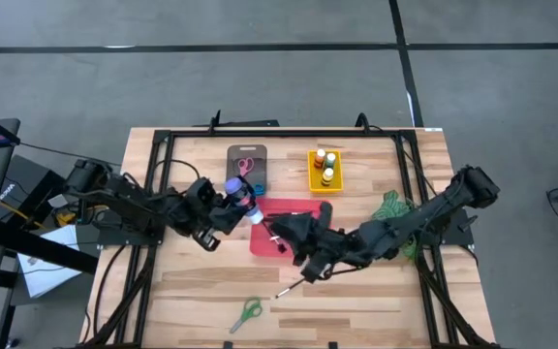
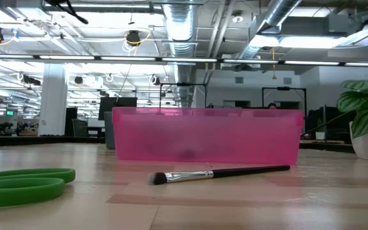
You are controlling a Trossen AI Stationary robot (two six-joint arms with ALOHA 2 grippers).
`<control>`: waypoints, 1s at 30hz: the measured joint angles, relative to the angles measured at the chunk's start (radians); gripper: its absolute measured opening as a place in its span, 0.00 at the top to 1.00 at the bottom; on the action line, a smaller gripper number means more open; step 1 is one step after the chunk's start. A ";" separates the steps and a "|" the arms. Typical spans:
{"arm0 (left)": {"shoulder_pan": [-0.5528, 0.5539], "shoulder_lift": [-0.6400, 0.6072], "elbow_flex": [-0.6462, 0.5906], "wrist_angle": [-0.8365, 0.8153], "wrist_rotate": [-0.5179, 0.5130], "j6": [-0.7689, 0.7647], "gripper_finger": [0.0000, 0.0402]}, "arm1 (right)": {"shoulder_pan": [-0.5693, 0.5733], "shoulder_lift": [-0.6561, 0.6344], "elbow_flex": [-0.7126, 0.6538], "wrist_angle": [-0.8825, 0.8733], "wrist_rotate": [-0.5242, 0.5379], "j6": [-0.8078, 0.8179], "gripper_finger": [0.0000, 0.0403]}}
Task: Pick & Place Paint Supplies
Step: Put the violet paint bottle into the yellow bin
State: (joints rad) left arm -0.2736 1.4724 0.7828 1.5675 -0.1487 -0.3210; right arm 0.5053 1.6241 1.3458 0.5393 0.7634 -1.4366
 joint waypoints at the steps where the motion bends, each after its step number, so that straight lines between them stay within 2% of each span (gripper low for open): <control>1: -0.008 0.003 0.015 -0.001 -0.001 0.000 0.69 | 0.008 0.000 -0.010 0.037 0.001 -0.039 0.70; 8: -0.024 0.078 0.151 0.002 0.000 0.000 0.69 | 0.046 0.000 -0.045 0.211 -0.027 -0.261 0.56; 14: -0.030 0.161 0.244 0.003 0.039 -0.028 0.69 | 0.052 0.000 -0.044 0.231 -0.028 -0.315 0.47; 22: -0.042 0.228 0.299 0.003 0.053 -0.054 0.70 | 0.069 0.000 -0.044 0.259 -0.029 -0.352 0.47; 30: -0.042 0.240 0.303 0.003 0.051 -0.061 0.69 | 0.085 0.000 -0.044 0.262 -0.048 -0.407 0.52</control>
State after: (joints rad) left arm -0.3153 1.7126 1.0855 1.5707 -0.0975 -0.3824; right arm 0.5906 1.6241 1.3014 0.8009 0.7149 -1.8441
